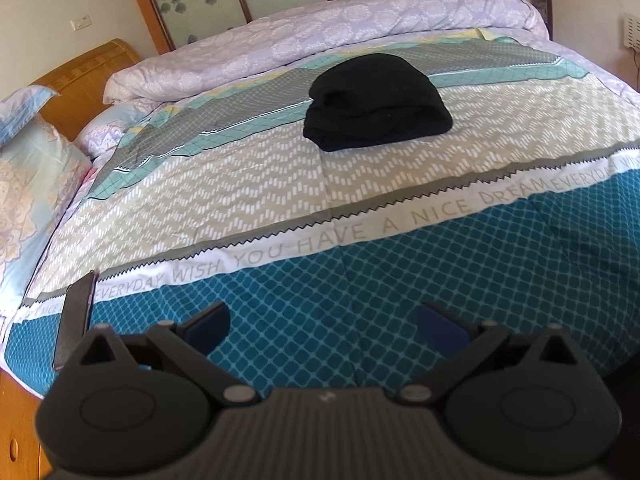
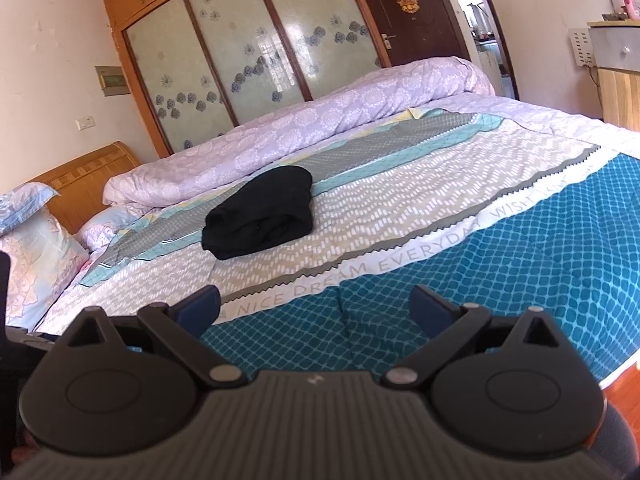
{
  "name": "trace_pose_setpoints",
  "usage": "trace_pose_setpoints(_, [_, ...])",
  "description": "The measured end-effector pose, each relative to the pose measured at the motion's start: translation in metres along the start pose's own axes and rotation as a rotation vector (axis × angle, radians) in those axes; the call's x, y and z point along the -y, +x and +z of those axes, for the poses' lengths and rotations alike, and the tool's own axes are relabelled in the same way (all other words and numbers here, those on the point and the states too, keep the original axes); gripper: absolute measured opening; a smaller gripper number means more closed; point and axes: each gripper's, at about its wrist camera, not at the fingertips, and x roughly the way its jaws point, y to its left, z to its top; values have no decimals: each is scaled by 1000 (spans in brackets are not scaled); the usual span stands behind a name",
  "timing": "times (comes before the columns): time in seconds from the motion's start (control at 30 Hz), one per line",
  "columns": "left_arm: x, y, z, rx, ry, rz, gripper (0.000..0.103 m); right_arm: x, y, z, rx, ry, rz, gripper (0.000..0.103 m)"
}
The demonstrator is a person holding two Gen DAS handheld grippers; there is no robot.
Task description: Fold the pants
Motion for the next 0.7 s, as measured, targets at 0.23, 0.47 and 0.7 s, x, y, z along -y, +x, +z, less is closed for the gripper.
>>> trace_pose_setpoints(0.23, [-1,2,0,-8,-11,0,103,-2,1,-1,-7,-11,14,101])
trace_pose_setpoints(0.47, [-2,4,6,-15,-18,15,103,-1,2,-1,-25,0,23,101])
trace_pose_setpoints(0.7, [-2,7,21,2,-4,34,103,-1,2,-1,-29,2,25,101])
